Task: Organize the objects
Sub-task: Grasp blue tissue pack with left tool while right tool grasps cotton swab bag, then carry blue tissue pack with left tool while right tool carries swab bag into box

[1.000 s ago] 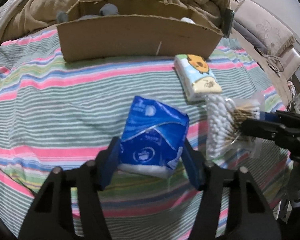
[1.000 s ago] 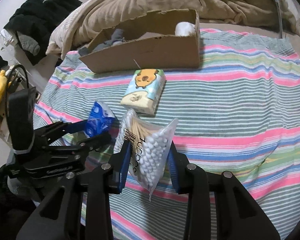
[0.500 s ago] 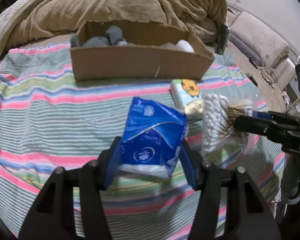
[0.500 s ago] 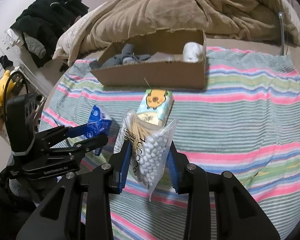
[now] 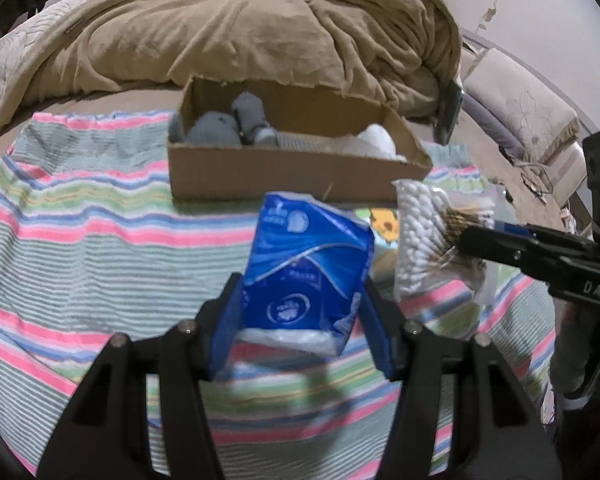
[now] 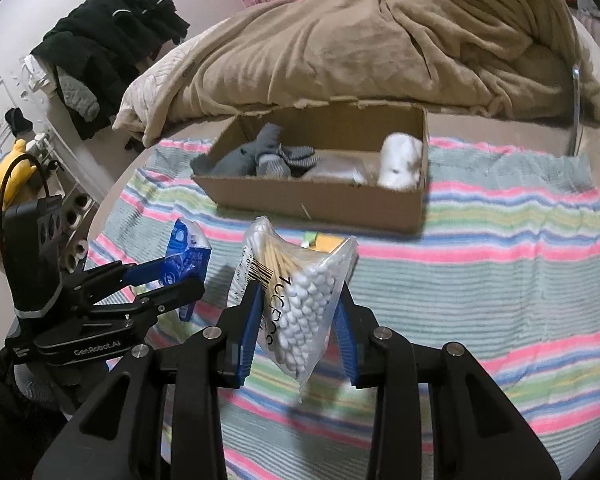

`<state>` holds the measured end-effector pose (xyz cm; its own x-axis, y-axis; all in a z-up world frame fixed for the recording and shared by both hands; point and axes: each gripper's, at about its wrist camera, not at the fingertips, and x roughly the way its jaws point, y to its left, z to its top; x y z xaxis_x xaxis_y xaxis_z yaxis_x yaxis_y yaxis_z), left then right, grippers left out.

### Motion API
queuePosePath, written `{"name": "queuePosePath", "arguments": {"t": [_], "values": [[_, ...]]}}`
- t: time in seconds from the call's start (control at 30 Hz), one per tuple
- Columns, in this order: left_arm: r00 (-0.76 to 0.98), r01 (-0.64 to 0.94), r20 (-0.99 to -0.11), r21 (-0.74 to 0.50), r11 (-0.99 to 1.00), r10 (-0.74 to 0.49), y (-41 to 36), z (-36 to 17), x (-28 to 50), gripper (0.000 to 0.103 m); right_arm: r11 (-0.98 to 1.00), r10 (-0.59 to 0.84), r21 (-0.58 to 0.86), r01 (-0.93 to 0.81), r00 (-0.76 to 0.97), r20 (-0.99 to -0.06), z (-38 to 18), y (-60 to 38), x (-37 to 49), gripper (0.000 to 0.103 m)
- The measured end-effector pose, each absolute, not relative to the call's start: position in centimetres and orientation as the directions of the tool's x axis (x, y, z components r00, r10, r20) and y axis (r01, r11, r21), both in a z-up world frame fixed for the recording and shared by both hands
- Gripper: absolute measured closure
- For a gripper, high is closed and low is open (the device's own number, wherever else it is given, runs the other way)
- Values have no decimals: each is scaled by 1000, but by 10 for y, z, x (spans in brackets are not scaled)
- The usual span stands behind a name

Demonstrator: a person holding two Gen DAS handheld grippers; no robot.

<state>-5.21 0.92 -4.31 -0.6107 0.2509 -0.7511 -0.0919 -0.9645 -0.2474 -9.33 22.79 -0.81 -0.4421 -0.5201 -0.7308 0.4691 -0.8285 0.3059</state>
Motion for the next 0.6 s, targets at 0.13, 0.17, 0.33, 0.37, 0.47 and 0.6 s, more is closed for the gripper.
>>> {"name": "queuePosePath", "arguments": {"t": [0.13,0.17,0.33,0.37,0.47,0.6], "values": [[-635,-91,-732,-250,-964,249,5,-33,-59,46,-825,-523,295,482,-454,-722,-1,223,-102,66],[-638,-91,-728,-250,-964,249,4,-31,-61,46,-824,-524,293,485,-456,-720,1,221,-105,66],[-657,-84,-713,-254,-964,245,-2,-23,-70,46,-817,-530,285,501,-461,-712,6,212,-119,66],[-661,-82,-710,-255,-964,244,-4,-21,-72,46,-815,-533,284,504,-461,-710,7,210,-122,66],[-671,-76,-703,-253,-964,237,-9,-17,-79,46,-810,-538,279,516,-464,-704,10,204,-131,66],[-684,-69,-694,-247,-967,226,-16,-13,-88,46,-805,-544,276,524,-468,-697,14,198,-143,66]]}}
